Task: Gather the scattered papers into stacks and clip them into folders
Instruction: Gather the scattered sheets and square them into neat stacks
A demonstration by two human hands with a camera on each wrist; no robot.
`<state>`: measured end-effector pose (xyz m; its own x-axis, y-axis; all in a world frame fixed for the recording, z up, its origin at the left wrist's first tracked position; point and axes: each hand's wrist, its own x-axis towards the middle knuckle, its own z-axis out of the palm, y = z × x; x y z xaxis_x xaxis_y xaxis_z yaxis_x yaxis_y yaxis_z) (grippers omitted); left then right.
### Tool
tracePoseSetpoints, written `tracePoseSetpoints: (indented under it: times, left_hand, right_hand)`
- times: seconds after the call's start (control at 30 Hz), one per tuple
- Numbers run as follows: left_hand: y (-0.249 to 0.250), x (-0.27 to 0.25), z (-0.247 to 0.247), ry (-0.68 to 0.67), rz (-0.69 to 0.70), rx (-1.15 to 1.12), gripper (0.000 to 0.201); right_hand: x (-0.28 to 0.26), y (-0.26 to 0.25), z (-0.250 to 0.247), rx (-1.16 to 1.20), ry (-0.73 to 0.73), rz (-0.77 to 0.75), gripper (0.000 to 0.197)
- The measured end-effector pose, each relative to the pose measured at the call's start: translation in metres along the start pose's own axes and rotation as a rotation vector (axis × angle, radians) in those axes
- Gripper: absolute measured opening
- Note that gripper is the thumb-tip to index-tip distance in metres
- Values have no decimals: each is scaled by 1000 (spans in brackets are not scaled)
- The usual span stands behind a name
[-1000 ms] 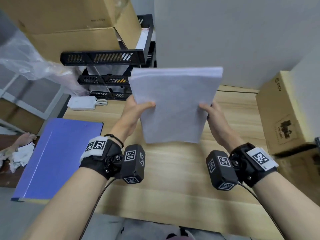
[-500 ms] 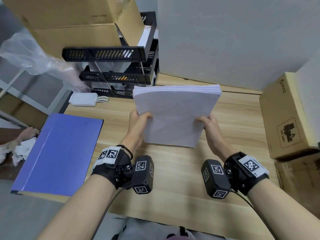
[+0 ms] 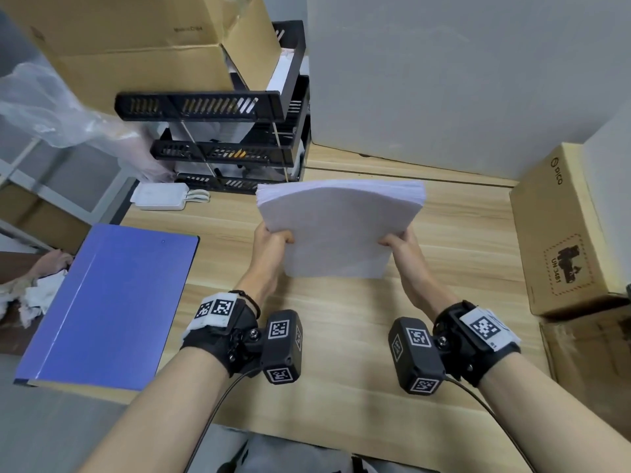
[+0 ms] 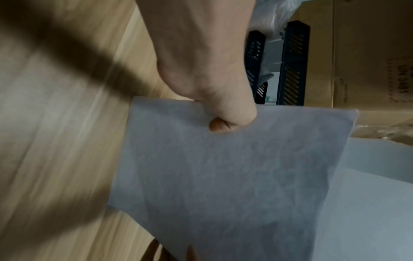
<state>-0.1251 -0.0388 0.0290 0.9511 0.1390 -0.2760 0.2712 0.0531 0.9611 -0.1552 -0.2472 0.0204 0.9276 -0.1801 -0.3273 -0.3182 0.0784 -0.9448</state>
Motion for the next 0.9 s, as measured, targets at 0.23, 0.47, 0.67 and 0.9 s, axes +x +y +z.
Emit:
tracePoseSetpoints:
  times: [0.23,0.47,0.67,0.9]
  left_hand:
    - [-2,9,-7,-5,-26,9,35]
    - [-9,11,-13,-29,-50,55,40]
    - [-2,13,-10,-37,-45,57,36]
    - [-3,16,-16,-81,-33,55,34]
  right_hand:
    - [8,3,-3,-21,52,33,40]
    - [9,10,-7,-54,2,41,44]
    - [15,4,-6,-46,-35,31,42]
    - [20,13,-12,-72,-51,54,27]
